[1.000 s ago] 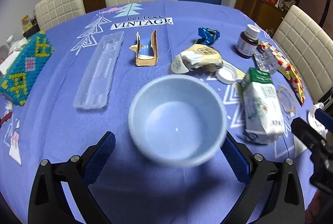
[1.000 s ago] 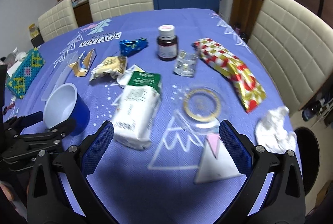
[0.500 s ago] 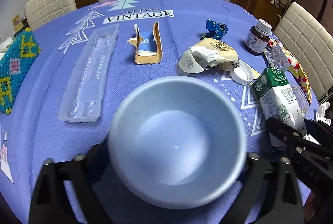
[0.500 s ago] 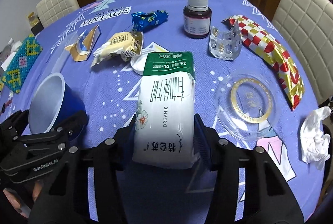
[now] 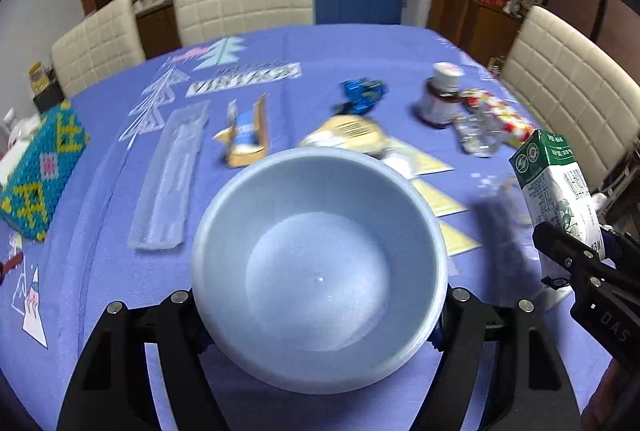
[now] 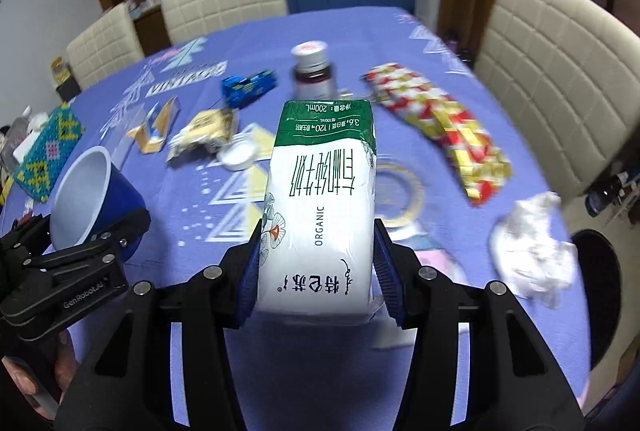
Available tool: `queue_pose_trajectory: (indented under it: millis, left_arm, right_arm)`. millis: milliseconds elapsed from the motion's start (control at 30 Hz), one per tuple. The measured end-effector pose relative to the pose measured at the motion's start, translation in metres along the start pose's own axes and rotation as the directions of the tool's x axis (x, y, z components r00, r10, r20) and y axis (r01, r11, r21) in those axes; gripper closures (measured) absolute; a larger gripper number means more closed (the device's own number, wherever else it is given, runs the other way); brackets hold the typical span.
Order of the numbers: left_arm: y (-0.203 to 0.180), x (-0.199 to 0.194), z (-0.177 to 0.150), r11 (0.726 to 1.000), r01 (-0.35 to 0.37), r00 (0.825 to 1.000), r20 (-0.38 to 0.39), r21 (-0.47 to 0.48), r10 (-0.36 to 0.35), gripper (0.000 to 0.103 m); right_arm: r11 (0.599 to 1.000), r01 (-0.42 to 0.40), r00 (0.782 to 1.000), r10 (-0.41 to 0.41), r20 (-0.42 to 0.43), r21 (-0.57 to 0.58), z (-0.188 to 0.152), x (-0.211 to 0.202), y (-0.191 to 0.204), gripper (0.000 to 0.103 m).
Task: Collect trash
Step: 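Grasp the white milk carton with the right tool while the left tool grasps the blue bowl, then carry both items to the black bin while the right tool releases the carton inside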
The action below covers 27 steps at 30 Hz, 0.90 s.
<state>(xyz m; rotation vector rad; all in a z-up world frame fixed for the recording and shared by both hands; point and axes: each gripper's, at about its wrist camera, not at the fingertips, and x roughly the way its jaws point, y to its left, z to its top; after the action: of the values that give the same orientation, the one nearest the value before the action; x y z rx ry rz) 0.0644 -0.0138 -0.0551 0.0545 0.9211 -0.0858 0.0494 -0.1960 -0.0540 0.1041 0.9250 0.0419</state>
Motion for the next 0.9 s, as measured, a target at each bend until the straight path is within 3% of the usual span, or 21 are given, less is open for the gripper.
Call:
queue_pose_trajectory:
  millis: [500,900]
  left_arm:
    - [-0.145,-0.024,0.008,0.966,0.126,0.991,0.024,0.227,-0.135,0.031]
    - [-0.269,-0.035,0.014,0.882,0.235,0.966,0.0,0.408,-0.257,0.03]
  right_arm:
    - [0.975,0.133,0.989,-0.143,0.043,0.178,-0.032,-0.056,-0.132,0.051]
    - [0.906,0.235,0.966,-0.259,0.022,0.351,-0.062,-0.082,-0.239,0.05]
